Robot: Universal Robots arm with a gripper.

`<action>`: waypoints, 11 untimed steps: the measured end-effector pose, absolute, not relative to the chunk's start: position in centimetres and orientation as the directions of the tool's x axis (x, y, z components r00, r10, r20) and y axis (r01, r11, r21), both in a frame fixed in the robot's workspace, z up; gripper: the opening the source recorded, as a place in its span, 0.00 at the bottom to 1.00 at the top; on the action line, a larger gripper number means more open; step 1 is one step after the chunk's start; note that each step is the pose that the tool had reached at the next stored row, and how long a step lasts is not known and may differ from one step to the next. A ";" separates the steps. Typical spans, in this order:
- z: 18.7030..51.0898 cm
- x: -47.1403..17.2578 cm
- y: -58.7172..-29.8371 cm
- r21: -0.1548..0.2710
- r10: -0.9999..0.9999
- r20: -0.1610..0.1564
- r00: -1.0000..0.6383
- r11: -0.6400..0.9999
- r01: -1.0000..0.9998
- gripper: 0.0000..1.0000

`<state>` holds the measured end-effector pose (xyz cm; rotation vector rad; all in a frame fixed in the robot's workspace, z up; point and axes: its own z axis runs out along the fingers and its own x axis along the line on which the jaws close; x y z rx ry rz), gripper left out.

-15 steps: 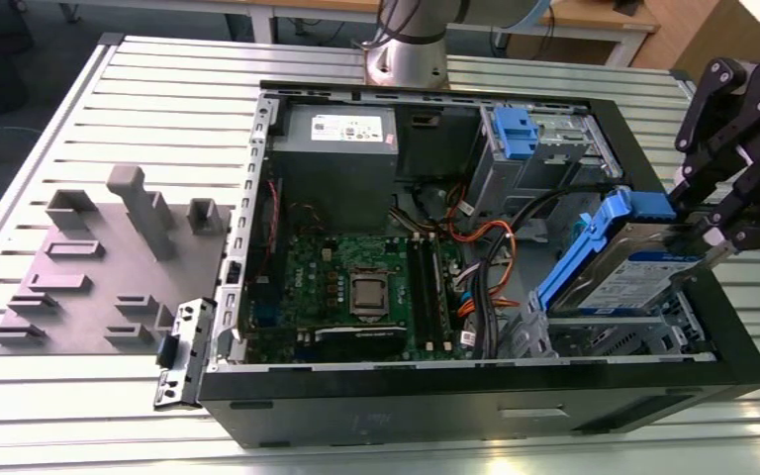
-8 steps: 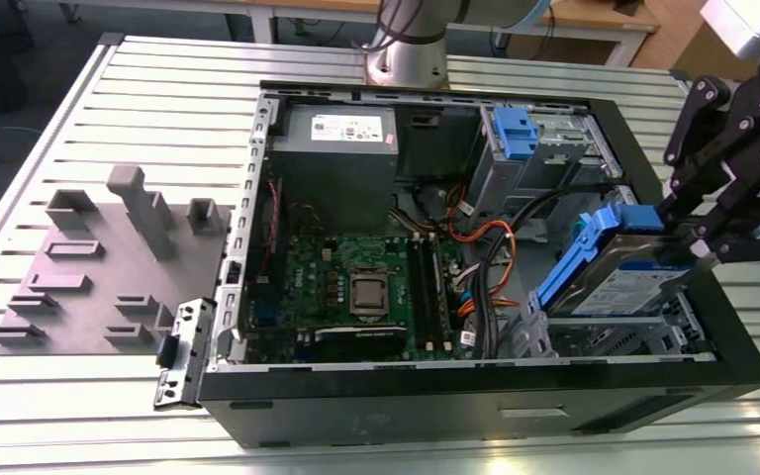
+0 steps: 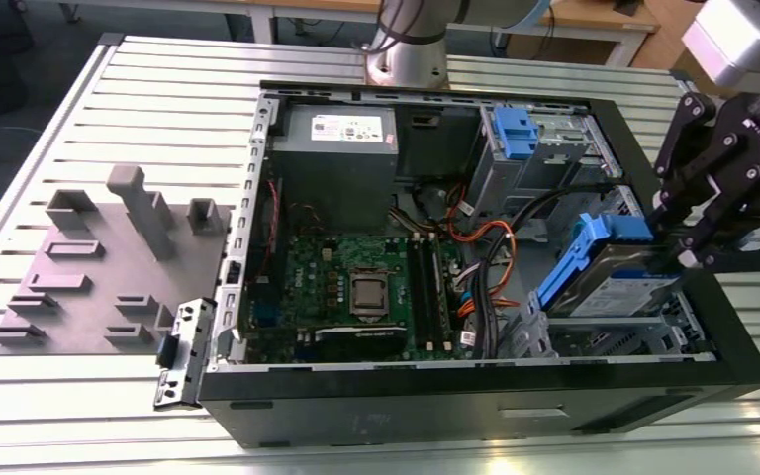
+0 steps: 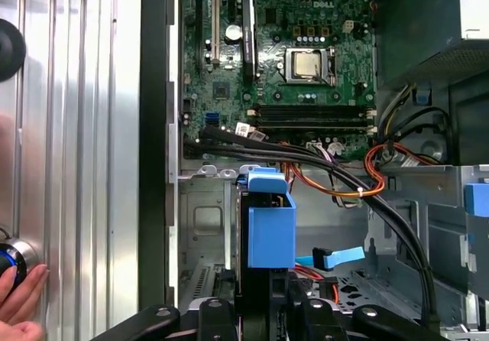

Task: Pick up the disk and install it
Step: 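Insert the disk into the insertion slot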

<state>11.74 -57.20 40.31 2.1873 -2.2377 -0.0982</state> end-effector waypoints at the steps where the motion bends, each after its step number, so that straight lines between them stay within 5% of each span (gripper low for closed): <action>1: 40.1 11.7 -57.2 0.052 -0.999 -0.036 -0.024 0.022 -0.998 0.35; 11: 37.8 11.7 -57.2 0.052 -0.999 -0.036 -0.024 0.022 -0.998 0.35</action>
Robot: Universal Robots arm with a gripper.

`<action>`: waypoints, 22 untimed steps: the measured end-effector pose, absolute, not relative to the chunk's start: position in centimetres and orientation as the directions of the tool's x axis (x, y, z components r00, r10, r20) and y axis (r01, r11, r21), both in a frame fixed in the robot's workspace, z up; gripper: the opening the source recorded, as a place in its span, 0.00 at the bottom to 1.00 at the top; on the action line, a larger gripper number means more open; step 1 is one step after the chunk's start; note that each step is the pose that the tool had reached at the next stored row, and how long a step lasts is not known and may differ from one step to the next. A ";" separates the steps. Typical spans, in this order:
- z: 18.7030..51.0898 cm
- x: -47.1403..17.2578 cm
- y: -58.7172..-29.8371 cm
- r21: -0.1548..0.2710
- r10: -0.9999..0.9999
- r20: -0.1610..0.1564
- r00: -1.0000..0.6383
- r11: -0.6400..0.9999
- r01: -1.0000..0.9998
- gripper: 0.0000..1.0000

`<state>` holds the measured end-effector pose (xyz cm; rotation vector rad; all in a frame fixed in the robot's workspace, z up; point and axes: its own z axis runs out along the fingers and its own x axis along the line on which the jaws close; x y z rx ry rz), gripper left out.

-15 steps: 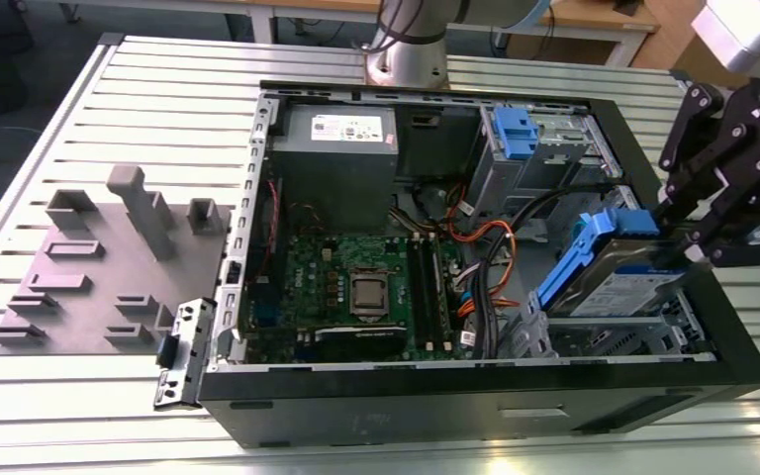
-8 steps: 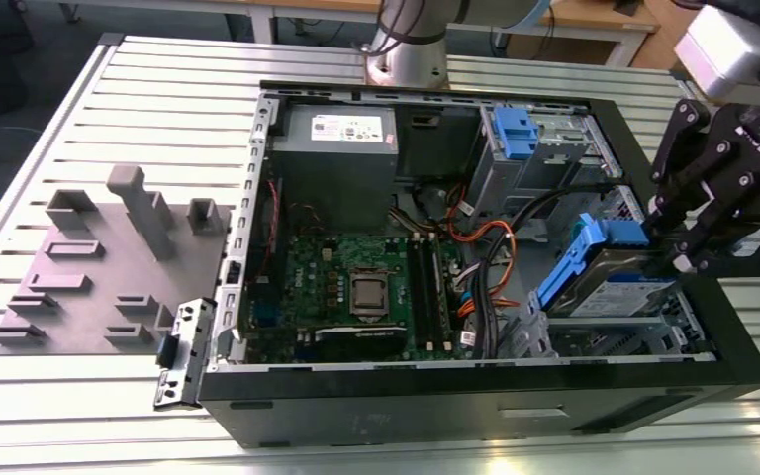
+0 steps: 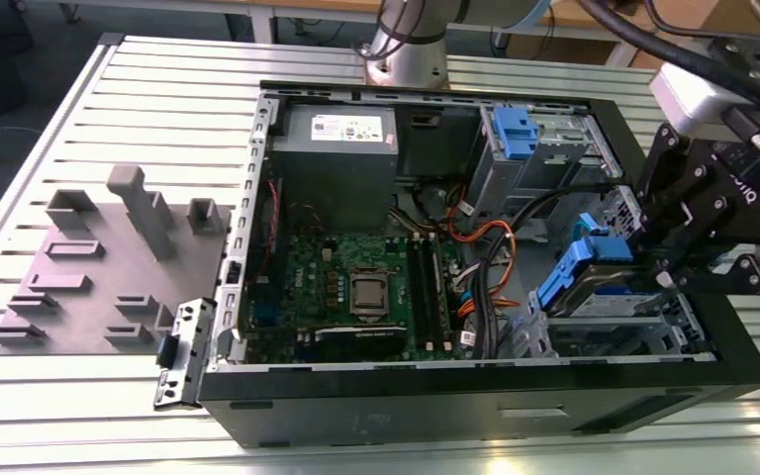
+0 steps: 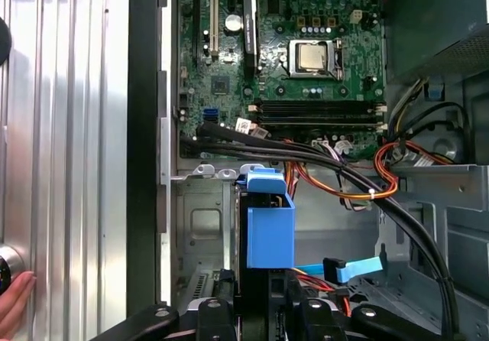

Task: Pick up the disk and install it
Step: 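Insert the disk into the insertion slot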

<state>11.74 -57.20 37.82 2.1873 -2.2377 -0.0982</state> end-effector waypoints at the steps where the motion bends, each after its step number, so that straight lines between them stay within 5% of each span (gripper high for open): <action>1: 37.6 11.7 -57.2 0.052 -0.999 -0.036 -0.024 0.022 -0.998 0.35; 22: 35.3 11.7 -57.2 0.052 -0.999 -0.036 -0.024 0.022 -0.998 0.36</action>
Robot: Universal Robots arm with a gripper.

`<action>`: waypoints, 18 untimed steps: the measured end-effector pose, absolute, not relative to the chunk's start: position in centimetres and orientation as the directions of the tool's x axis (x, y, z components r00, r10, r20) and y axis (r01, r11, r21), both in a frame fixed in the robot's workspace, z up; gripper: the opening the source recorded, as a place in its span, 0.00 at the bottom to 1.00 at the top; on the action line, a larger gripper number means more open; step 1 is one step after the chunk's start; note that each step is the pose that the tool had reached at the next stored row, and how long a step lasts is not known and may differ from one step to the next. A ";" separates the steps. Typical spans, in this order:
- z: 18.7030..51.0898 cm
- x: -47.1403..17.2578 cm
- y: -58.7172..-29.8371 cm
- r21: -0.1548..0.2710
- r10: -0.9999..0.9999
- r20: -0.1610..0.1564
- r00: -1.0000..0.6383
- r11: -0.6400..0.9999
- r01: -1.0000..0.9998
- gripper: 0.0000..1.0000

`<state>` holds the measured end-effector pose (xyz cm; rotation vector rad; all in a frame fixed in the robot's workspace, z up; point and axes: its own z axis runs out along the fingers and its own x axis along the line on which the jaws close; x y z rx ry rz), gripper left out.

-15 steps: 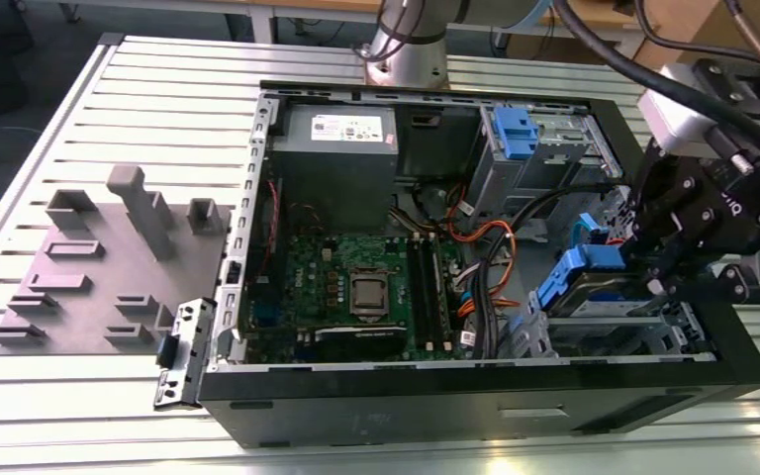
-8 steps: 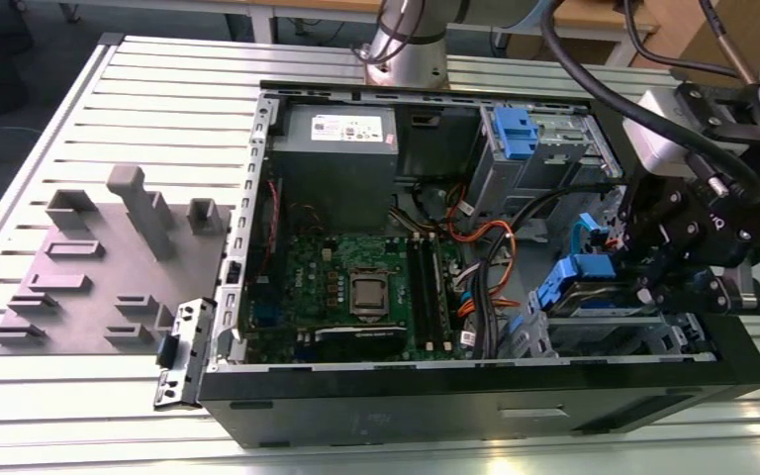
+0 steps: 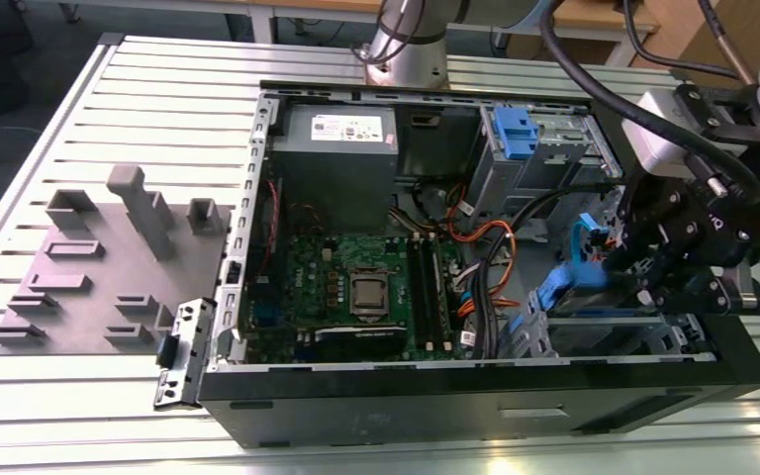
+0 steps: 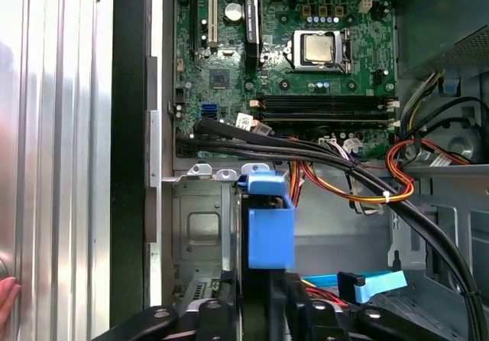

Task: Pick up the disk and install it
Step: 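Insert the disk into the insertion slot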

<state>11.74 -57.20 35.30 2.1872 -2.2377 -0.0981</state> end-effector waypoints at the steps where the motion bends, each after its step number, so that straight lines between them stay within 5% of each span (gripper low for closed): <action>1: 35.3 11.7 -57.2 0.052 -0.999 -0.036 -0.024 0.022 -0.998 0.42; 4: 35.3 11.7 -57.2 0.052 -0.999 -0.036 -0.024 0.022 -0.998 0.48; 18: 34.7 11.6 -57.2 0.036 -0.999 -0.036 -0.023 0.022 -0.999 0.48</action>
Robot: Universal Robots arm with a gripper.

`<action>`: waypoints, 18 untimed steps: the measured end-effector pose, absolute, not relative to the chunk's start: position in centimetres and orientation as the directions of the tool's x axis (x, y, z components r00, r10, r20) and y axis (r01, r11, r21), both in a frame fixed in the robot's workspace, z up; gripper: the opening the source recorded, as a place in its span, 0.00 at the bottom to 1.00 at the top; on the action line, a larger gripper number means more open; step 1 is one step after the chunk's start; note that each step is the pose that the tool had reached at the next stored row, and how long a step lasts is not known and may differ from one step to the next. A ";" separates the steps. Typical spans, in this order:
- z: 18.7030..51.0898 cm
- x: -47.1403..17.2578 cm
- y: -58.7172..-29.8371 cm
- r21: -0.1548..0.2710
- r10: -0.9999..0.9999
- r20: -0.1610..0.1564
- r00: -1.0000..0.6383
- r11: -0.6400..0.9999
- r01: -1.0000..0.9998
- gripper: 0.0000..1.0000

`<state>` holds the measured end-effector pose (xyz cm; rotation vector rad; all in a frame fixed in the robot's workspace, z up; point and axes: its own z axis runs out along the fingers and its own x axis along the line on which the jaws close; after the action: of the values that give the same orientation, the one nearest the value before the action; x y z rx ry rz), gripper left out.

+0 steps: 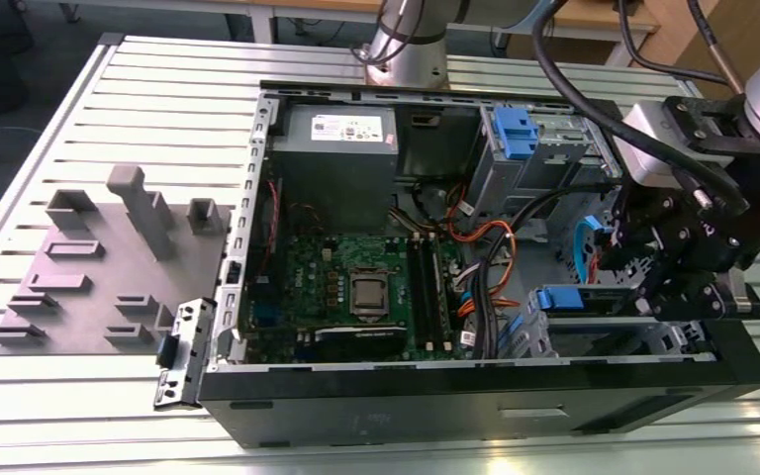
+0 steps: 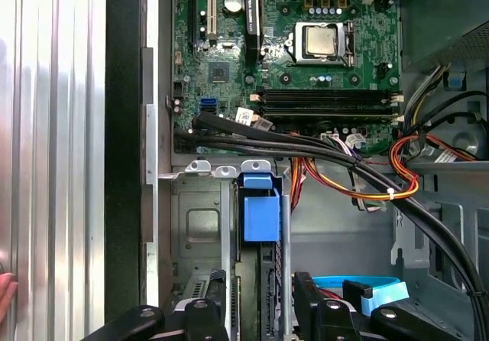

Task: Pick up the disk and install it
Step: 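Insert the disk into the insertion slot, then insert the first disk wire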

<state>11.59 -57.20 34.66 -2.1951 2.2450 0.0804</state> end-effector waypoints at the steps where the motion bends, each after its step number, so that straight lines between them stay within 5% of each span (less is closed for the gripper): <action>1: 34.7 11.6 -57.2 0.036 -0.999 -0.036 -0.023 0.022 -0.999 0.48; 18: 35.1 11.6 -57.2 0.032 -0.999 -0.037 -0.023 0.022 -0.999 0.48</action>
<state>11.58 -57.20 35.10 -2.1931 2.2424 0.0764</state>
